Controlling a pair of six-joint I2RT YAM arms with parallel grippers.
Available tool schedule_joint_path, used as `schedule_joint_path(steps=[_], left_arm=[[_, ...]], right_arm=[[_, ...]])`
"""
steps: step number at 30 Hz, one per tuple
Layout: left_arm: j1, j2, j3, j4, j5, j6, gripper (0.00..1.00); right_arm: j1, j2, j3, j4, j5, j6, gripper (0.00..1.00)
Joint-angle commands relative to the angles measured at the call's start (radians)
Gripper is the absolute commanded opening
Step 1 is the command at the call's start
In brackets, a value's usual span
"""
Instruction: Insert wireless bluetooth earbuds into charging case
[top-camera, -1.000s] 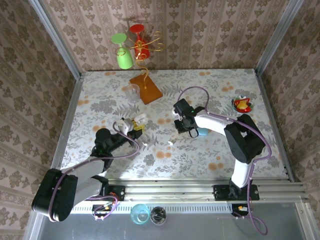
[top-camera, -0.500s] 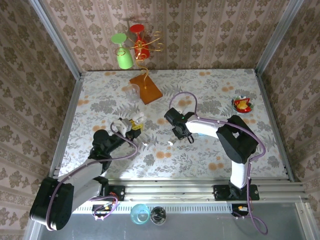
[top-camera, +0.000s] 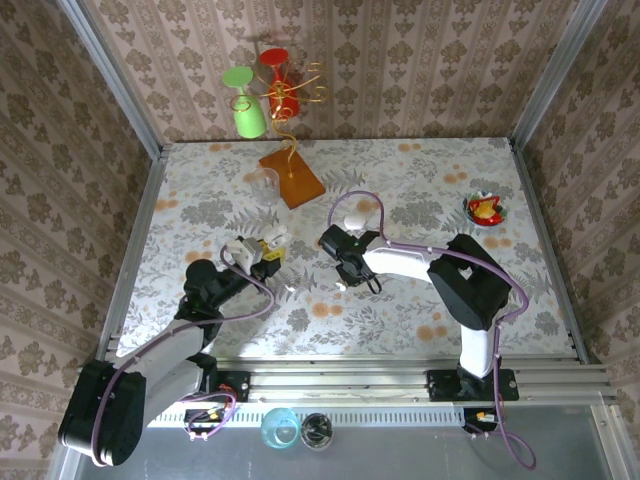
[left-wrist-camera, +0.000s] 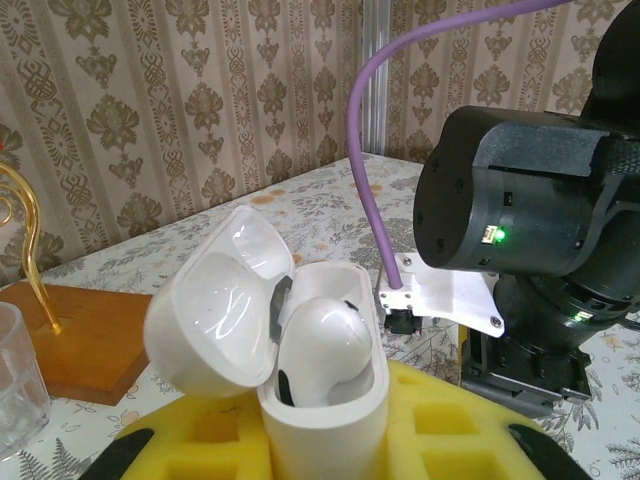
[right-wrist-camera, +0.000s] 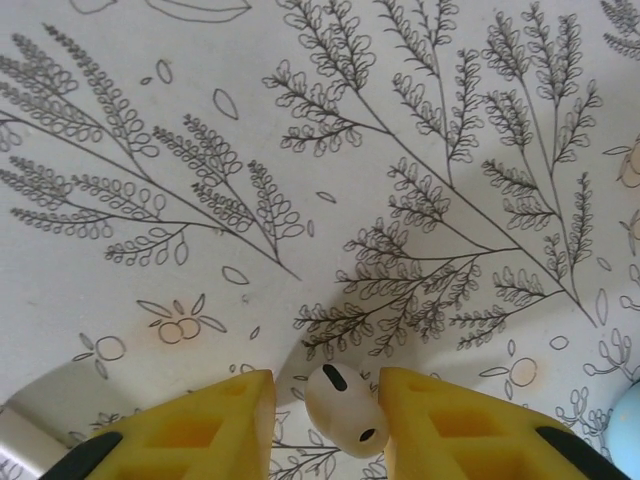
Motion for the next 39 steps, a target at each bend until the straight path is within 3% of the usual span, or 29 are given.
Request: schedule_joint_path(steps=[1,7,17,20,25,29,39], left_arm=[[0.007,0.003,0.0,0.021,0.001,0.02,0.0],[0.008,0.003,-0.003,0.027,0.002,0.017,0.0],[0.007,0.007,-0.009,0.038,-0.001,0.016,0.0],[0.007,0.004,-0.009,0.033,-0.002,0.017,0.0],[0.008,0.008,-0.01,0.026,-0.004,0.022,0.0],[0.007,0.022,-0.01,0.042,-0.002,0.017,0.0],[0.008,0.06,-0.006,0.079,0.007,0.003,0.0]], right_arm=[[0.007,-0.01,0.029,-0.034,-0.027,0.038,0.33],[0.022,0.002,0.032,-0.057,0.028,0.056,0.18],[0.017,0.011,-0.014,0.059,0.244,0.087,0.17],[0.018,-0.014,-0.041,0.091,0.204,0.117,0.22],[0.017,-0.095,-0.099,0.131,0.035,0.161,0.38],[0.016,-0.18,-0.143,0.175,-0.081,0.17,0.45],[-0.102,-0.263,-0.186,0.219,-0.252,0.157,0.44]])
